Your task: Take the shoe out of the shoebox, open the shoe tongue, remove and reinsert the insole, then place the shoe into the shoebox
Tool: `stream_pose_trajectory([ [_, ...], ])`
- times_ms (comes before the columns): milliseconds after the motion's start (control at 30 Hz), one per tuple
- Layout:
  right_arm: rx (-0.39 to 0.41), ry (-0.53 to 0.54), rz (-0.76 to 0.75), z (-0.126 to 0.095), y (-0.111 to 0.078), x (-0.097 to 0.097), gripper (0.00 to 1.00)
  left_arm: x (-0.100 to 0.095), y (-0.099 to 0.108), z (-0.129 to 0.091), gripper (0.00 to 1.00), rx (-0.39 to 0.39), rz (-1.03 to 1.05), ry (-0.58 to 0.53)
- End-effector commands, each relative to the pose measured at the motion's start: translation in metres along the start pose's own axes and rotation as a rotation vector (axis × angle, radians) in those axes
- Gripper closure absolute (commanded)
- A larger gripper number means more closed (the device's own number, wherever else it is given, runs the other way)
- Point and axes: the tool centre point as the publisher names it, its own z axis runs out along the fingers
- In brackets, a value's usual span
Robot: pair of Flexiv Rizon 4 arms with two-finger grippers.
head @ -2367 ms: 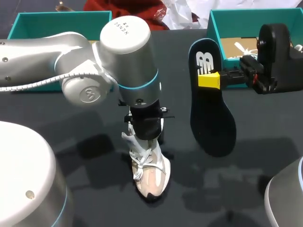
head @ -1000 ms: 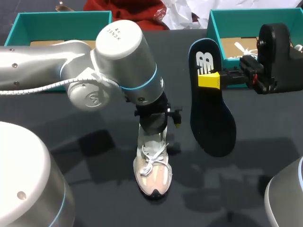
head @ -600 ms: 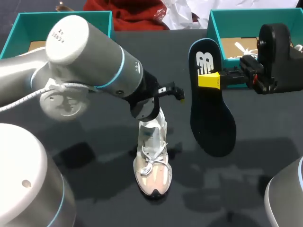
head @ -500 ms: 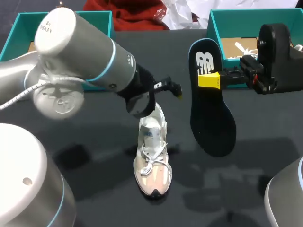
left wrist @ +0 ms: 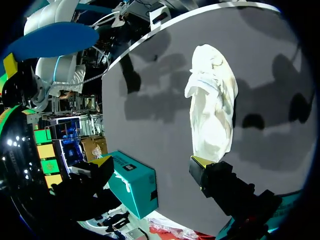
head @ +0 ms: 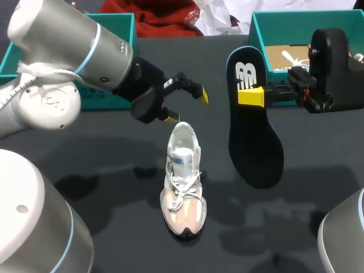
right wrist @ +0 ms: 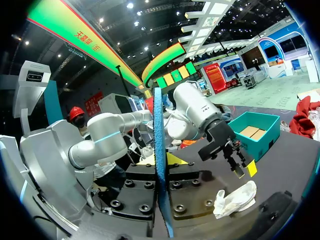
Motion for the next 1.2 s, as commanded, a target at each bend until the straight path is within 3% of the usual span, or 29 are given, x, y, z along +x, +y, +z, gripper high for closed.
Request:
stream_pose_trajectory([
  [33,-0.001,-0.001,0.000,0.002,-0.001,0.000,1.00,0.003,-0.006,-0.008,0.00,-0.016,-0.002,-0.161],
  [200,-0.001,-0.001,0.000,0.002,-0.001,0.000,1.00,-0.017,0.006,-0.020,0.00,-0.015,-0.081,-0.205],
  [533,-0.001,-0.001,0.000,0.002,-0.001,0.000,1.00,-0.017,0.006,-0.020,0.00,-0.015,-0.081,-0.205],
  [800,-0.001,-0.001,0.000,0.002,-0.001,0.000,1.00,-0.030,0.007,-0.020,0.00,0.021,-0.129,-0.381],
  [1000,-0.001,-0.001,0.000,0.002,-0.001,0.000,1.00,-0.035,0.011,-0.031,0.00,0.002,-0.203,-0.464],
  [1200,-0.004,0.019,0.061,-0.005,0.019,-0.042,1.00,-0.037,0.019,-0.047,0.00,-0.031,-0.218,-0.542],
])
